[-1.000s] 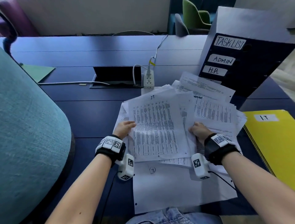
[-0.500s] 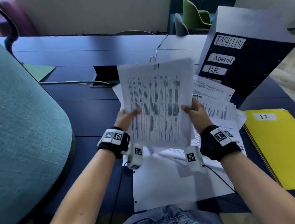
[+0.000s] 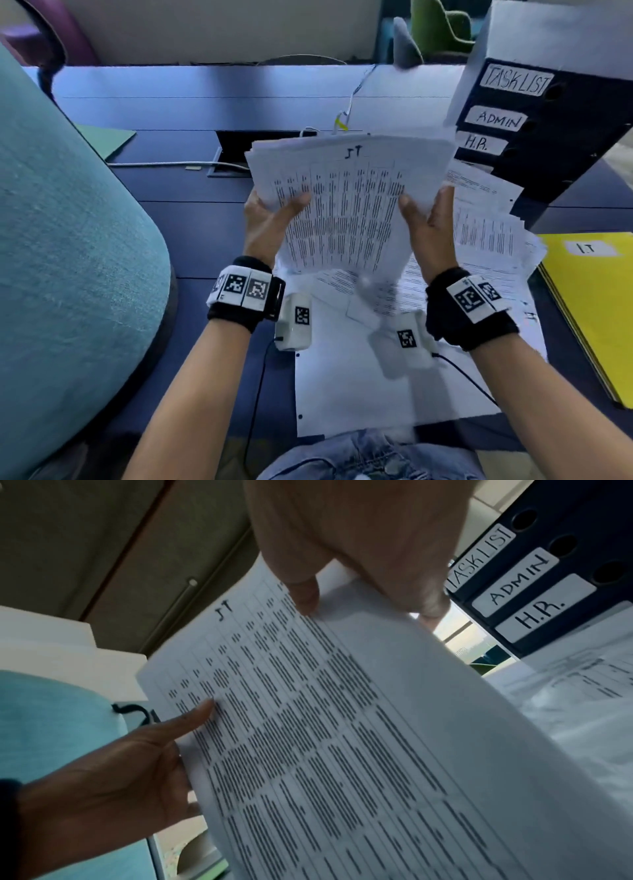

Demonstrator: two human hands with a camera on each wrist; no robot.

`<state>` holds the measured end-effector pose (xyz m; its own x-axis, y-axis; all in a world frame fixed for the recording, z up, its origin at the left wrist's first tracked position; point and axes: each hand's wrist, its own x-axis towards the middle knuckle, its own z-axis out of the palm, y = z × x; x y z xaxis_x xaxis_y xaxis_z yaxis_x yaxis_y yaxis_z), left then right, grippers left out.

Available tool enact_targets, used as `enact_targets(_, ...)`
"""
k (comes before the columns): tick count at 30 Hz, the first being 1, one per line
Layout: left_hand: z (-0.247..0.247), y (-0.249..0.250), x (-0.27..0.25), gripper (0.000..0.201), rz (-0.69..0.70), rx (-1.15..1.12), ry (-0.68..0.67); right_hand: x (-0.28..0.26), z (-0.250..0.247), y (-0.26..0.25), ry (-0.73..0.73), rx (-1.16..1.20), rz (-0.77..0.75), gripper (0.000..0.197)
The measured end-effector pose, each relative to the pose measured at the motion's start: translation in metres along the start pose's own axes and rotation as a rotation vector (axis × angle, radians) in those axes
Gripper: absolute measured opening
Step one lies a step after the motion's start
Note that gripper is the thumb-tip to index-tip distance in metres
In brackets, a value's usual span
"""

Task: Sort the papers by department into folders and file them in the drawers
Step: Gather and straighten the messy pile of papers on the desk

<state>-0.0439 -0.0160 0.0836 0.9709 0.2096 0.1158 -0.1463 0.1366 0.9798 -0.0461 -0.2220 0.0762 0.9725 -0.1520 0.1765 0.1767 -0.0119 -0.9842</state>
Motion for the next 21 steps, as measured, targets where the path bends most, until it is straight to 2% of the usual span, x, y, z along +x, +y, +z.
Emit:
enact_targets(2, -0.004, -0.007, -0.002, 0.037, -0.028, 0.069, -0.025, -0.002, 0.004, 0.011, 0.000, -0.075, 0.024, 0.036)
enact_targets(5, -0.008, -0.024, -0.003, 0.028, -0.070, 0.146, 0.011, -0.005, 0.010, 0.030, 0.028, -0.180, 0.130, 0.043)
enact_targets(8, -0.009, -0.030, 0.000, 0.026, -0.081, 0.182, 0.116, -0.004, 0.020, 0.036, 0.061, -0.231, 0.133, 0.039)
enact_targets(11, -0.024, -0.024, 0.011, 0.019, -0.069, 0.221, 0.244, -0.002, 0.034, 0.033, 0.041, -0.254, 0.085, 0.022)
enact_targets(13, -0.044, -0.020, 0.020, 0.016, -0.082, 0.297, 0.279, -0.001, 0.048, 0.033, -0.063, -0.252, 0.133, 0.018)
enact_targets(17, -0.085, -0.033, 0.029, 0.032, -0.252, 0.662, 0.368, -0.006, 0.075, 0.050, -0.435, -0.403, 0.426, 0.030)
enact_targets(19, -0.102, -0.042, 0.026, 0.030, -0.330, 0.812, 0.383, -0.012, 0.086, 0.060, -0.566, -0.481, 0.499, 0.024)
enact_targets(21, -0.115, -0.051, 0.018, 0.027, -0.408, 0.900, 0.404, -0.018, 0.096, 0.067, -0.646, -0.556, 0.503, 0.014)
